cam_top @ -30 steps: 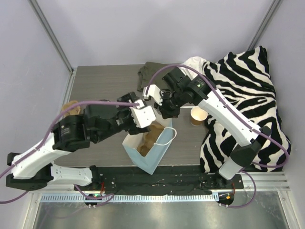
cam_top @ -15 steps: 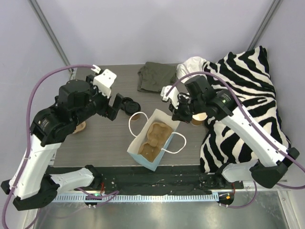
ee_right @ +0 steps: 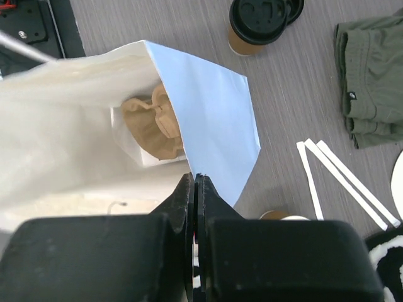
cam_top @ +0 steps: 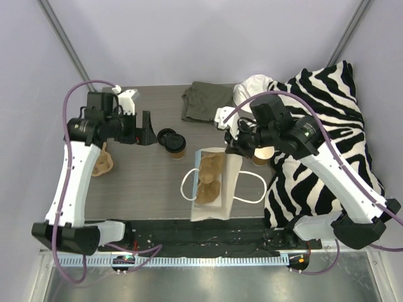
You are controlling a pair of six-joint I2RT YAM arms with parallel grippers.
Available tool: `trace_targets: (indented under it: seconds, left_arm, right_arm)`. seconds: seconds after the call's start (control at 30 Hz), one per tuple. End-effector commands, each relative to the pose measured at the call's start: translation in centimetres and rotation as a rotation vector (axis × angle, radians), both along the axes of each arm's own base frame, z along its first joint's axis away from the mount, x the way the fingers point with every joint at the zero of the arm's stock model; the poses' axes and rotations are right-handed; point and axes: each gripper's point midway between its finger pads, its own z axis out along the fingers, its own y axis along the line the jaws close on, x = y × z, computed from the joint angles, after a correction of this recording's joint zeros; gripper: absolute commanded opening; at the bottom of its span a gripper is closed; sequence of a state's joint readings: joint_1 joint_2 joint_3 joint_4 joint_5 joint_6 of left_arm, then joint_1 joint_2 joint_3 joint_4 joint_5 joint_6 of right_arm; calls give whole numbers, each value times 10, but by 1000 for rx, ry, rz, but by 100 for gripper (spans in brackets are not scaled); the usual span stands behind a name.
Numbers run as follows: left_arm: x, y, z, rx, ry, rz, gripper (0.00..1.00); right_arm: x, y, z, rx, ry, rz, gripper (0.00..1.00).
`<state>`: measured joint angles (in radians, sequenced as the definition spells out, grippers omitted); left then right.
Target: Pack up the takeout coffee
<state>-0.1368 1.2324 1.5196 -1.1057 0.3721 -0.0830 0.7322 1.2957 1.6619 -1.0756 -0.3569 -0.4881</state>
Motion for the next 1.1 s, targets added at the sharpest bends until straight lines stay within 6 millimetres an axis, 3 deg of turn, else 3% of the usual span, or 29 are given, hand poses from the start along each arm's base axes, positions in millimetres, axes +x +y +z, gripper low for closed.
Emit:
trace_targets:
  seconds: [0.0,0.07,0.13,0.27,0.3,0.4,0.53,0.7,0.8,0.9,0.93,1.07]
  left_arm:
    - [9,-26,16,-153,11,-77,96]
    - [18,-24,10,-146,43,-42,99]
    - [19,-24,13,-141,64,-32,99]
    - [17,-22,13,-128,68,-25,99]
    - [18,-22,12,-132,74,-22,99]
    - [18,-23,9,-136,72,-35,96]
    - [17,-21,-1,-99,33,-76,94]
    - [16,-21,-17,-7,-3,-135,93]
    - [26,-18,-30,80,-1,-145,91]
    - [41,-10,-42,173,5,-124,90]
    - [45,-11,-43,222,-16,-137,94]
    - [63,-21,-62,313,-12,-175,100]
  right_arm:
    - [14,0,-32,-110,67,-56,1]
    - [18,-8,-62,-210,110,-46,1]
    - [21,-5,-64,-173,140,-1,1]
    - [38,7,3,46,71,-9,1]
    - [36,6,6,54,88,0,1]
    - [33,-6,-17,4,152,2,1]
    - [34,-11,-4,62,106,45,1]
    - [40,-16,-32,-24,151,56,1]
    - [40,-18,-48,-61,193,53,1]
    - [42,-19,-46,-57,202,25,1]
    - [44,-19,-43,-57,196,11,1]
    - [43,-22,-41,-62,182,-2,3]
